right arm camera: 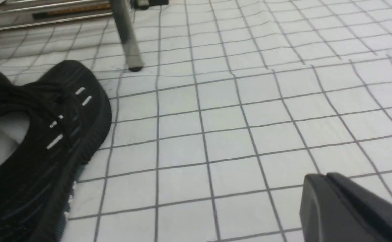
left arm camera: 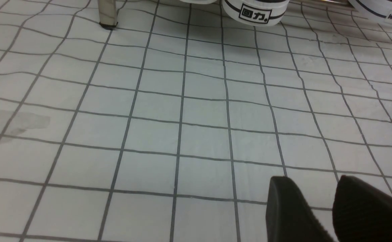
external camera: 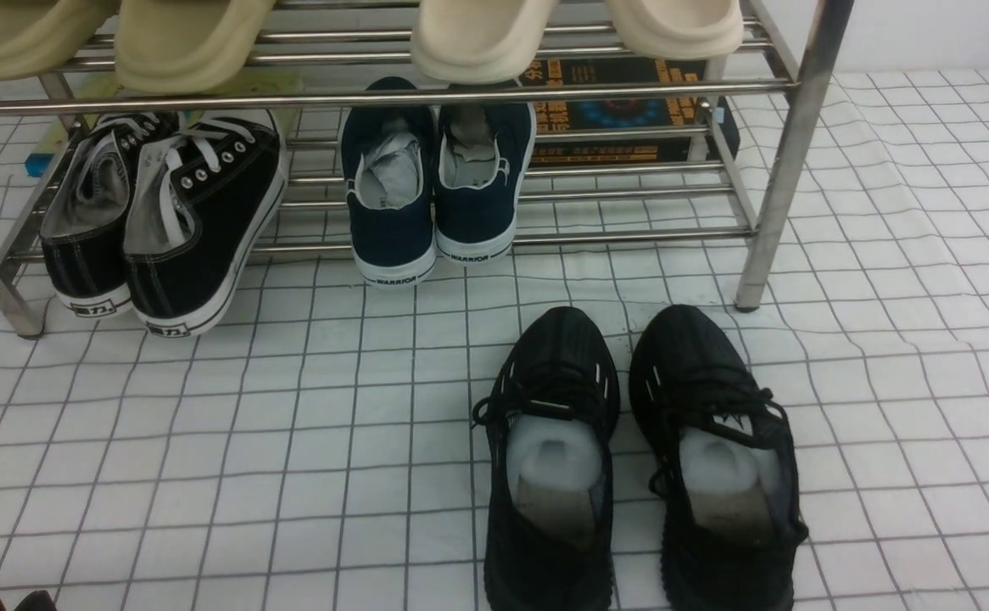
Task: Take the shoes off the shelf with your hand from the white checkered tablecloth.
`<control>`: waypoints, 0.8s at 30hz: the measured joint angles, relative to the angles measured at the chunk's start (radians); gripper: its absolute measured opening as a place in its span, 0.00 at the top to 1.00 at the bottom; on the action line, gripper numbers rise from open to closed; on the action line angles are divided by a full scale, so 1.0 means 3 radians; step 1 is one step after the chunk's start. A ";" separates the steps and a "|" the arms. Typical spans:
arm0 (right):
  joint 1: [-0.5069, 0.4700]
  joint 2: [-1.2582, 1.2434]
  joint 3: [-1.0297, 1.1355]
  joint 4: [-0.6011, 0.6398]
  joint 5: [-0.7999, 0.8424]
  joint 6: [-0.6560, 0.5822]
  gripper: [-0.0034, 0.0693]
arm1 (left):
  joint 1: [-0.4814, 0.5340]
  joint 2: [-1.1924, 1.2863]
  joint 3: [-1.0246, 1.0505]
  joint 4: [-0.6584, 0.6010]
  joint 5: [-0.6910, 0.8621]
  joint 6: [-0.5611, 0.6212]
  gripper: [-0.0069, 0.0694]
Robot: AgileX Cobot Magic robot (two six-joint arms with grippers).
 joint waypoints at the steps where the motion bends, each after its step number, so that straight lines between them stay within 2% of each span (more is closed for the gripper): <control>1: -0.0015 0.0000 0.0000 0.0003 0.0006 -0.0029 0.94 | 0.0000 0.0000 0.0000 0.0000 0.0000 0.0000 0.60; 5: -0.0007 0.0000 -0.0016 0.0069 0.0074 -0.0268 0.93 | 0.0000 0.0000 0.0000 0.0000 0.0000 0.0000 0.60; 11: 0.0238 0.0000 -0.0016 0.0100 0.0078 -0.0289 0.93 | 0.0000 0.0000 0.0000 0.0000 0.0000 0.0000 0.60; 24: 0.0268 0.0000 -0.0016 0.0121 0.0081 -0.0296 0.90 | 0.0000 0.0000 0.0000 0.0000 0.0000 0.0000 0.60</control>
